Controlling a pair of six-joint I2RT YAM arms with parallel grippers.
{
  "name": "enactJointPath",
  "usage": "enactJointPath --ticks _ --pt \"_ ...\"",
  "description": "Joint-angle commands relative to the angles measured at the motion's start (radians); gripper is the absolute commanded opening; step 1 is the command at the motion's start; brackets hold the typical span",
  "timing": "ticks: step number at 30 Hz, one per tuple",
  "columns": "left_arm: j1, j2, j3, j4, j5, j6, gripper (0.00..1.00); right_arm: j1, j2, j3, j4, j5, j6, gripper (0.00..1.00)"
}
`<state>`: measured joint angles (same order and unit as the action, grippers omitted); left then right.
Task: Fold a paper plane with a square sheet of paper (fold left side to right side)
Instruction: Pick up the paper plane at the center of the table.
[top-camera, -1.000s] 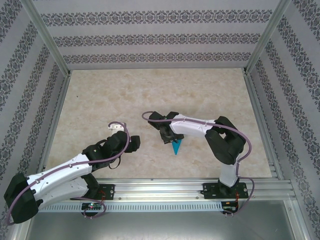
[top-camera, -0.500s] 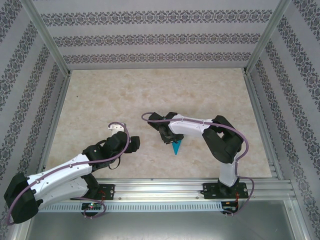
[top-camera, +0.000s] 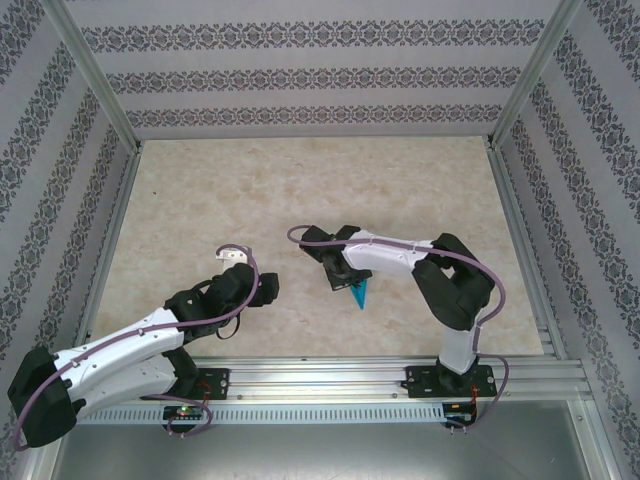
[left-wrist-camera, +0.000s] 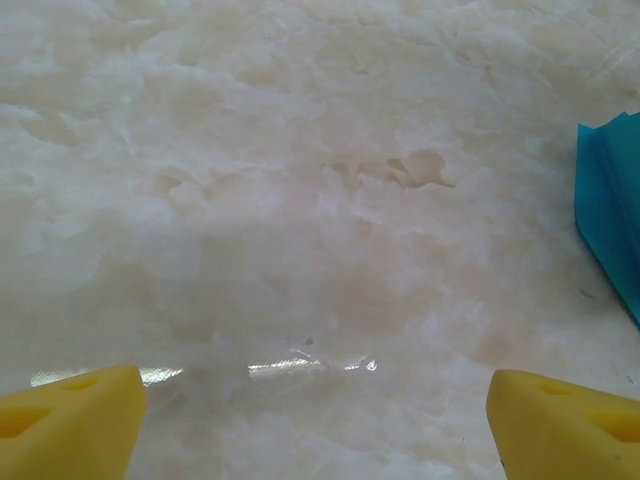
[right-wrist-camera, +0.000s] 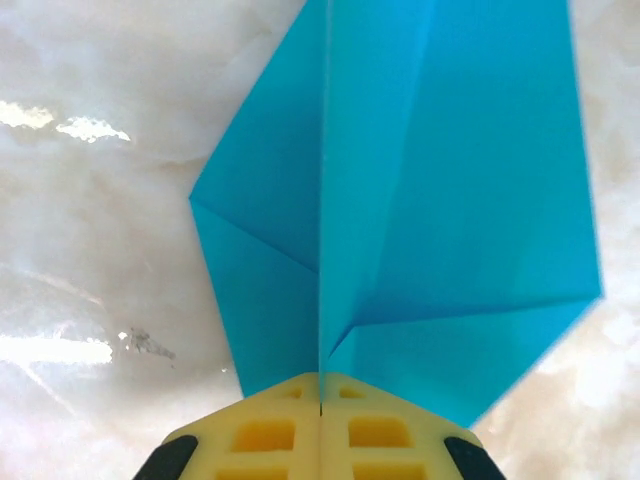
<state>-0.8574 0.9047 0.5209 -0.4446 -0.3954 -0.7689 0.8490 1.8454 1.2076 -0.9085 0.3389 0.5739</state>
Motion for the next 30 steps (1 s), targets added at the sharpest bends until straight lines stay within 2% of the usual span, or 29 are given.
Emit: enactJointPath --ticks 1,3,7,10,17,23,30 --pt "0.011 -0.019 0.014 -0.035 -0.023 -0.011 0.89 -0.027 -0.096 -0.031 0.021 -0.008 -0.014 0.0" --pt "0.011 -0.022 0.015 -0.037 -0.023 -0.012 0.89 -0.047 -0.145 -0.057 0.055 -0.035 -0.03 0.0" --pt "0.011 -0.027 0.016 -0.04 -0.023 -0.013 0.89 -0.116 -0.244 -0.145 0.167 -0.175 -0.049 0.0" --pt "0.011 -0.028 0.016 -0.041 -0.023 -0.014 0.9 -0.148 -0.26 -0.188 0.209 -0.224 -0.049 0.0" --pt "0.011 -0.03 0.019 -0.049 -0.019 -0.016 0.9 -0.189 -0.222 -0.239 0.253 -0.242 -0.041 0.01" --pt "0.011 -0.036 0.016 -0.054 -0.02 -0.021 0.9 -0.195 -0.189 -0.236 0.23 -0.231 -0.036 0.1" --pt "0.011 -0.036 0.016 -0.055 -0.021 -0.024 0.9 -0.194 -0.165 -0.239 0.223 -0.234 -0.03 0.16"
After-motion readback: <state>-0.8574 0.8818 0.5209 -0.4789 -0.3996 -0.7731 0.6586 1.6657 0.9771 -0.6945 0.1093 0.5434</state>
